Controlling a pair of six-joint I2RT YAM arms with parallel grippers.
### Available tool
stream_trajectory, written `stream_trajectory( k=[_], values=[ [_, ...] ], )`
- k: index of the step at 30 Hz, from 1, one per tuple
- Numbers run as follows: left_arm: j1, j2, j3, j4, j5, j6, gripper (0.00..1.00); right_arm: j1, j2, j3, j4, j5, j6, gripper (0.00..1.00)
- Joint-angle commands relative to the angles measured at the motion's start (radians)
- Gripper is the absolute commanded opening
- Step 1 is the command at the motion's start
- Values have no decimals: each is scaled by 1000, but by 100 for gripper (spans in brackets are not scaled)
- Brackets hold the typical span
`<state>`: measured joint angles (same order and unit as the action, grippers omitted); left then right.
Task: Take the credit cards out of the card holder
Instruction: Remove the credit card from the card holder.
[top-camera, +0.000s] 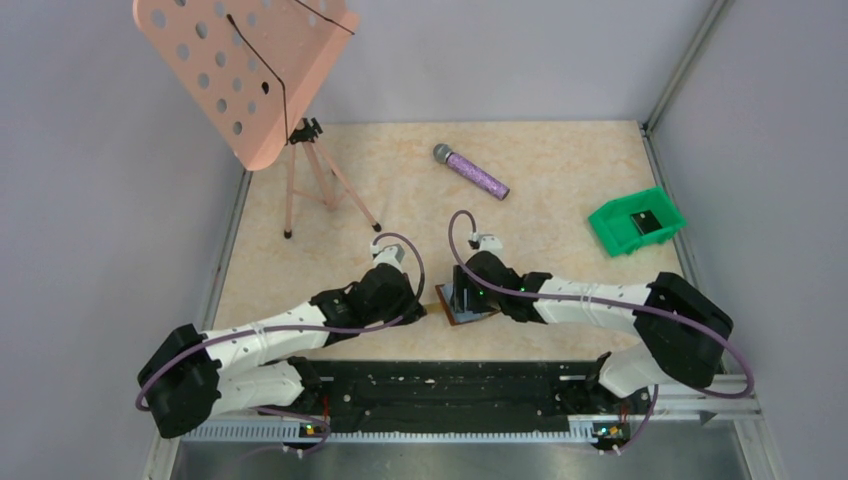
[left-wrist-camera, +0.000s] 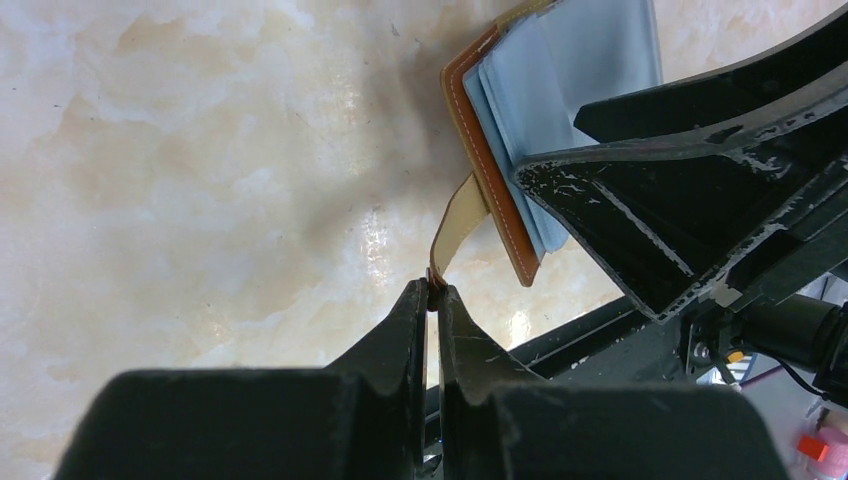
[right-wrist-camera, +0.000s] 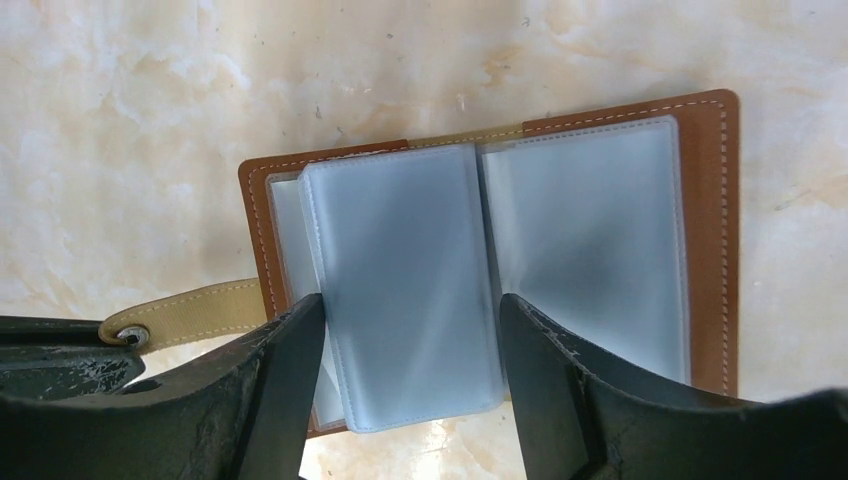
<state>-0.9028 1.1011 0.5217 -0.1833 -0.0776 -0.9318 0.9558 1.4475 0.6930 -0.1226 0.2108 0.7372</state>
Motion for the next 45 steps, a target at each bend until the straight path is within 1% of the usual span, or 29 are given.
stream_trajectory(
  k=[1, 3, 5, 7, 9, 11, 13, 17, 19, 20, 22, 24, 28, 32, 41, 45],
  values=[
    [5, -29, -9, 5, -31, 15, 0, 10, -56, -20, -41, 58, 8, 65],
    [5, -25, -6, 7, -28, 17, 0, 10, -60, -23, -47, 60, 7, 63],
    [5, -21, -3, 5, -25, 17, 0, 9, -61, -24, -45, 53, 6, 59],
    [5, -21, -2, 8, -27, 15, 0, 10, -59, -24, -42, 49, 5, 57],
    [5, -20, -4, 11, -25, 12, 0, 9, -60, -25, -34, 39, 4, 58],
    [5, -18, -6, 13, -22, 9, 0, 9, -63, -24, -24, 22, -1, 63],
    [5, -17, -5, 13, -22, 8, 0, 9, -72, -23, -23, 15, -2, 64],
    [5, -19, -3, 11, -26, 8, 0, 10, -108, -23, -26, 12, -3, 55],
    [5, -20, -5, 9, -30, 8, 0, 9, -125, -24, -27, 10, -3, 54],
    [5, -20, -5, 8, -30, 8, 0, 10, -131, -24, -29, 10, -3, 55],
    [5, -17, -5, 10, -31, 7, 0, 10, -139, -24, -33, 6, -3, 61],
    [5, -14, -6, 11, -30, 6, 0, 10, -138, -25, -35, 2, -4, 64],
    [5, -8, -3, 14, -28, 5, 0, 10, -122, -32, -24, -7, -5, 62],
    [5, -7, -2, 16, -27, 5, 0, 12, -106, -30, 5, -49, -9, 67],
    [5, -10, -2, 19, -21, 4, 0, 21, -53, -4, 23, -43, -7, 67],
    [5, -13, -2, 17, -21, 4, 0, 34, -10, 19, 15, -23, -7, 72]
  ],
)
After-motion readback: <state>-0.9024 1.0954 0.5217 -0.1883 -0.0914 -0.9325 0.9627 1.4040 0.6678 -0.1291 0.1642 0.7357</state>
